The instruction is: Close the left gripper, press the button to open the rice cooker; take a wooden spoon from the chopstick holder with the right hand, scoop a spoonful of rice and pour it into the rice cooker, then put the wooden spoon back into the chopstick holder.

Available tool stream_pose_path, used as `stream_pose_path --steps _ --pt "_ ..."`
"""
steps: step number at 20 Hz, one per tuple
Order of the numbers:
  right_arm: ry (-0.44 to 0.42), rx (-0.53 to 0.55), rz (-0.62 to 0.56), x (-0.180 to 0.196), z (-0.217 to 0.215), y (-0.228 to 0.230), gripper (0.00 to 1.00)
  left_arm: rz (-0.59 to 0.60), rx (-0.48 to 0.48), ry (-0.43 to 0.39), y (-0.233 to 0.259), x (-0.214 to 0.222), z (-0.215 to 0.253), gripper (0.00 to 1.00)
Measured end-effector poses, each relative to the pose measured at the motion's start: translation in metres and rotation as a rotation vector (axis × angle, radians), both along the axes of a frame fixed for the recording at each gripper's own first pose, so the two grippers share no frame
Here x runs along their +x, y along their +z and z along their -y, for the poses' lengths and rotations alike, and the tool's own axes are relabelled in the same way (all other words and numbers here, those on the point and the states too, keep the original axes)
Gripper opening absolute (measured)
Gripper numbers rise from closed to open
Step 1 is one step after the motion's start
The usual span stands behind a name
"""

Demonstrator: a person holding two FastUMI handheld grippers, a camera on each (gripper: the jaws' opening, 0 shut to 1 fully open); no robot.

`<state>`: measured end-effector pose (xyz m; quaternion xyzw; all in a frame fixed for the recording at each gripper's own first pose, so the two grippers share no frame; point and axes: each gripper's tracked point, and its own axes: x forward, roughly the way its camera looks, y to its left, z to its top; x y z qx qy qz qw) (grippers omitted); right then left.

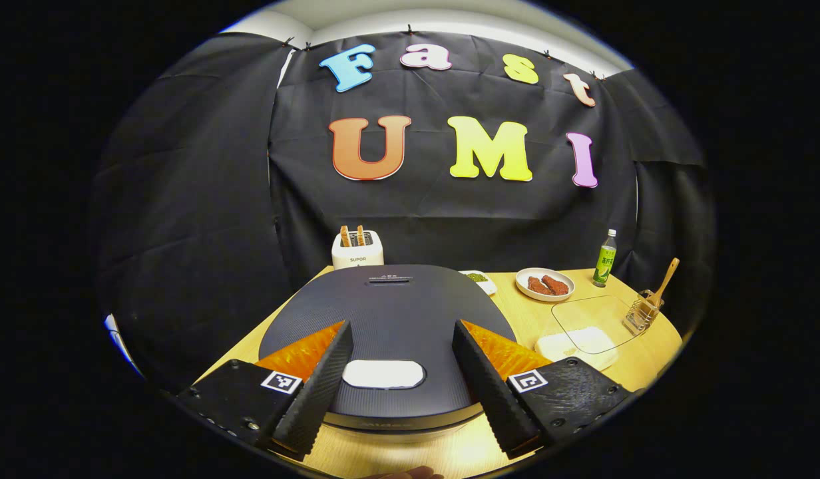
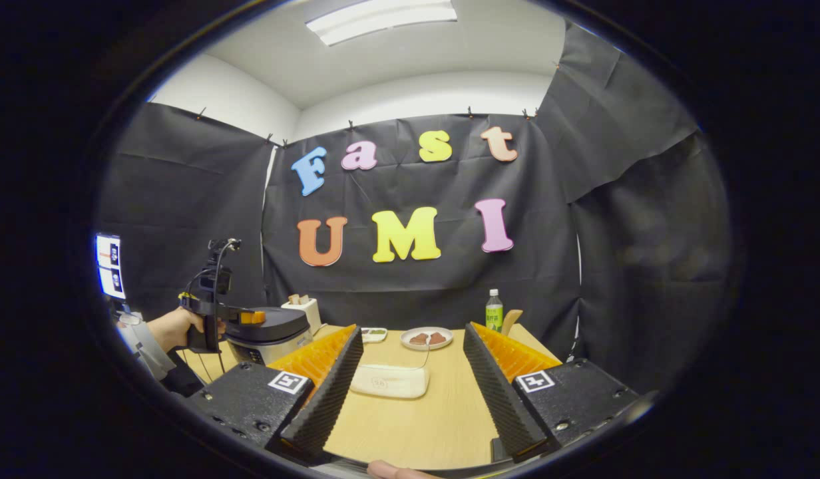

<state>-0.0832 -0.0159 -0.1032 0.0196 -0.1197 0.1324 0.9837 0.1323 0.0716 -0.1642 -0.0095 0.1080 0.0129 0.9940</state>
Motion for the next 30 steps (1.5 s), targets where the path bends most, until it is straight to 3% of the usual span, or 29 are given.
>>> stream_pose_path --steps 9,11,12,16,17,18,19,20,21,25,30 --pt "0.007 0.034 -0.017 -0.001 0.002 -0.003 0.98 0.109 -0.004 0.050 -0.006 -0.017 -0.004 0.98" --pt "0.006 0.035 -0.014 -0.002 0.002 -0.001 0.98 0.130 -0.010 0.057 -0.008 -0.017 -0.005 0.93" --pt "0.008 0.031 -0.015 -0.003 0.001 -0.002 0.98 0.152 -0.022 0.062 -0.008 -0.018 -0.005 0.98" --pt "0.013 0.027 -0.006 -0.006 0.000 0.000 0.98 0.206 0.036 0.098 -0.005 -0.020 -0.004 0.97" --pt "0.007 0.030 -0.005 -0.004 0.002 0.001 0.98 0.208 0.032 0.110 -0.004 -0.026 -0.002 0.97" --pt "0.001 0.032 -0.008 -0.003 0.002 -0.001 0.96 0.227 0.035 0.115 0.003 -0.032 0.002 0.90" --pt "-0.003 0.035 -0.013 -0.001 0.003 -0.001 0.96 0.235 0.052 0.125 0.007 -0.040 0.007 0.95" --pt "-0.004 0.038 -0.018 0.000 0.002 -0.002 0.98 0.232 0.070 0.132 0.008 -0.048 0.011 0.87" --pt "-0.002 0.042 -0.020 -0.001 0.002 -0.001 0.98 0.233 0.083 0.135 0.012 -0.057 0.017 0.95" --pt "-0.010 0.037 -0.012 -0.005 0.004 0.002 0.96 0.240 0.100 0.089 0.027 -0.100 0.057 0.96" --pt "-0.039 0.045 -0.004 -0.008 0.014 0.010 0.98 0.264 0.029 0.083 0.050 -0.155 0.086 0.96"
